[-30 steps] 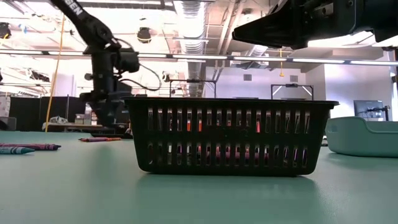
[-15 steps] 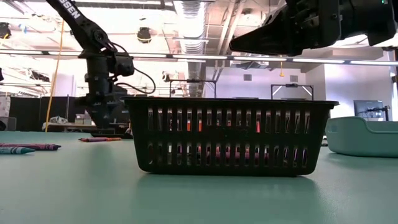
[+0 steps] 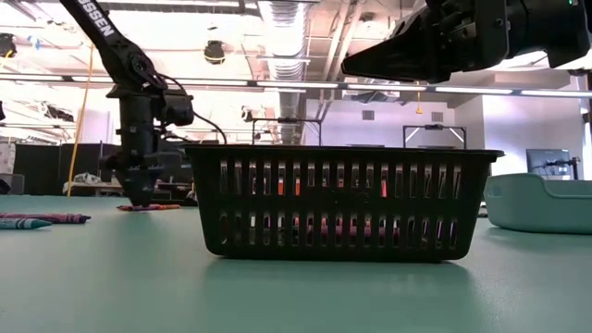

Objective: Sort crayons
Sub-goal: Put the purple crayon into the black bin

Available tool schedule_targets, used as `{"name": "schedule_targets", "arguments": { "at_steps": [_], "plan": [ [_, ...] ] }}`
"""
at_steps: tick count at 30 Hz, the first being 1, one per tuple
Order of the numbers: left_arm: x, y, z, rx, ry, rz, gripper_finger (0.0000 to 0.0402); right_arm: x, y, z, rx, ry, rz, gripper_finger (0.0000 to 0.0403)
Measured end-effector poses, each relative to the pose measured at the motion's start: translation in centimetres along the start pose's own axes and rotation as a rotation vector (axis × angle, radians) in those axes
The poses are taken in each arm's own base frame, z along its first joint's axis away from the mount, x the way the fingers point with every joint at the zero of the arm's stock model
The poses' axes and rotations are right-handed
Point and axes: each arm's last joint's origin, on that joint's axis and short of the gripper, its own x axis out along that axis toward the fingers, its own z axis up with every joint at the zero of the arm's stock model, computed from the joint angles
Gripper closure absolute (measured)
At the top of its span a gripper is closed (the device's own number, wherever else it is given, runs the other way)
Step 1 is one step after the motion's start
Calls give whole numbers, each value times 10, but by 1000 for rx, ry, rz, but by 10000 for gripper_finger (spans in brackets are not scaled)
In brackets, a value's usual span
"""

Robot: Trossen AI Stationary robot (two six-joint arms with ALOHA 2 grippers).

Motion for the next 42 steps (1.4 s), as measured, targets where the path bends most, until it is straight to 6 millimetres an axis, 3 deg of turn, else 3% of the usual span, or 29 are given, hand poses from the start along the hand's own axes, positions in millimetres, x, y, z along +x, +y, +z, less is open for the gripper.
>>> {"name": "schedule_targets", "arguments": {
  "at_steps": [12, 23, 31, 37, 42],
  "plan": [
    [5, -5, -7, 15, 20, -11, 288, 0, 0, 0, 1, -2, 0, 333],
    [5, -7, -8, 25, 16, 1, 390, 0, 0, 1, 3, -6, -1, 333],
    [4, -7, -7, 6, -8, -2, 387, 0, 0, 1, 3, -6, -1, 333],
    [-9, -7, -5, 20, -87, -16, 386, 0, 0, 1, 4, -6, -1, 333],
    [-36, -8, -6, 14, -208, -33, 386, 0, 0, 1, 7, -12, -3, 333]
  ]
}}
